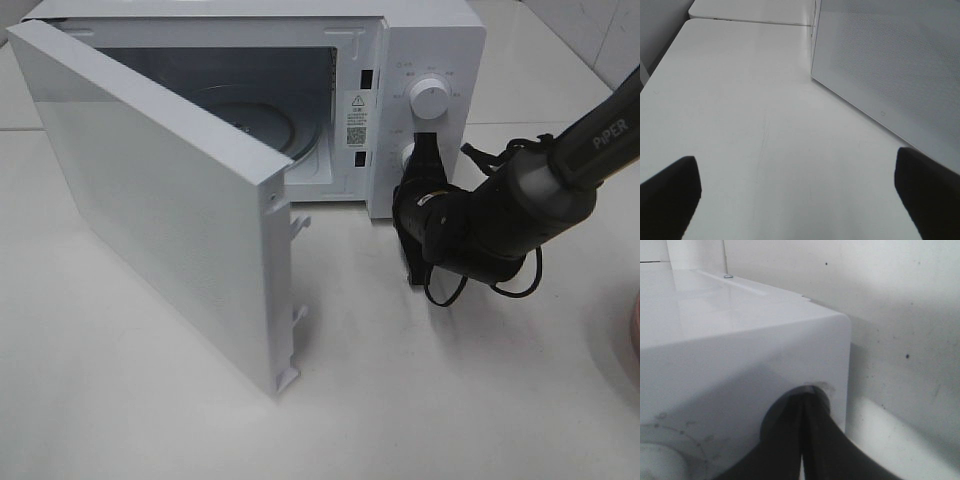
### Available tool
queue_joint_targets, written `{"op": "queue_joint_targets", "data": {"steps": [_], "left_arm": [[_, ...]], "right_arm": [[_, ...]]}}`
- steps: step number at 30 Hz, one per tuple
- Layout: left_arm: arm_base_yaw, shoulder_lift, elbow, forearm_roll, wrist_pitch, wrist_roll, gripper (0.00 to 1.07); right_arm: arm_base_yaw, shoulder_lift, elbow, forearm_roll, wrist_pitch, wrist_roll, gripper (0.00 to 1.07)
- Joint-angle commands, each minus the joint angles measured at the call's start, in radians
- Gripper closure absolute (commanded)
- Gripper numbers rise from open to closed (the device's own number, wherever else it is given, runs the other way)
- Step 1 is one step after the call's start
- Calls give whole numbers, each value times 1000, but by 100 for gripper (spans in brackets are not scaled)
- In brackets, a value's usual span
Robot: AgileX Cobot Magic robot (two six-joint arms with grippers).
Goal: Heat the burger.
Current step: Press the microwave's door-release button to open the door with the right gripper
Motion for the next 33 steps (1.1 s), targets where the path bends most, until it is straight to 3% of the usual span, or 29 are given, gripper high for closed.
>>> {"op": "queue_joint_targets", "data": {"steps": [1,24,33], "left_arm": [[-3,-21,1,-1,-10,-1,6],[-3,-21,1,-1,-10,-1,6],[-3,-21,1,-1,-10,-1,6]], "right_arm": [[-23,-23,-77,-113,-175,-11,107],[-20,-106,132,-171,-14,9,107],[-20,-189,220,-259,89,4,107]]}}
